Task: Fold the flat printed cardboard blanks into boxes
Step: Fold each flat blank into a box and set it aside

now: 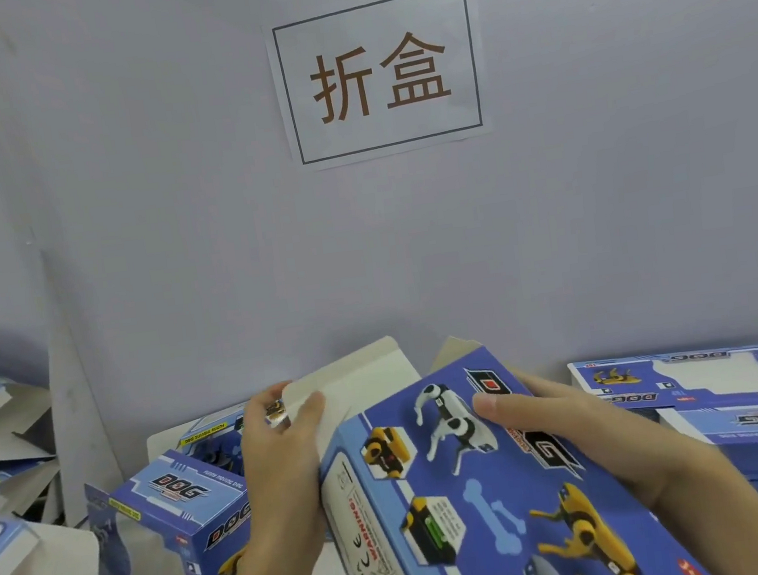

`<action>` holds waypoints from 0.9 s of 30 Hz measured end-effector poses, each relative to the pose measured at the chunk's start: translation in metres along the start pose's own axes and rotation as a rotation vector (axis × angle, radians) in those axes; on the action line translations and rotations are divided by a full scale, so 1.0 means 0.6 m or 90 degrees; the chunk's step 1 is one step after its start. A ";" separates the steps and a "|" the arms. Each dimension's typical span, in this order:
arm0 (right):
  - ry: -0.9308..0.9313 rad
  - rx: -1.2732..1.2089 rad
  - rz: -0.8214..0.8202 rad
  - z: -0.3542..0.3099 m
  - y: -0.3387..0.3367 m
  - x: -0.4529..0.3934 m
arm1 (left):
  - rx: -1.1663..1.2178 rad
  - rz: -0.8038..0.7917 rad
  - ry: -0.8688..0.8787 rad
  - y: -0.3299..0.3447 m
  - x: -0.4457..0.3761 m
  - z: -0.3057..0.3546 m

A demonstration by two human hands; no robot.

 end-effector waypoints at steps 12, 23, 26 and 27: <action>-0.412 -0.048 0.249 -0.070 0.006 0.035 | -0.142 -0.288 0.267 0.075 0.083 0.097; -0.508 0.082 0.345 -0.086 0.032 0.038 | -0.025 -0.334 0.386 0.065 0.097 0.113; -0.457 0.127 0.336 -0.068 0.030 0.026 | -0.061 -0.305 0.339 0.064 0.088 0.095; -0.442 0.133 0.322 -0.063 0.031 0.021 | -0.074 -0.290 0.336 0.063 0.084 0.089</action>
Point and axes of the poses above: each hand's wrist, its own x-axis away from the middle knuckle, its own y-axis out of the palm, z = x × y, the point moved 5 cm from there along -x, towards the middle knuckle, and after that the axes turned 7 degrees about z, right-handed, at the moved point
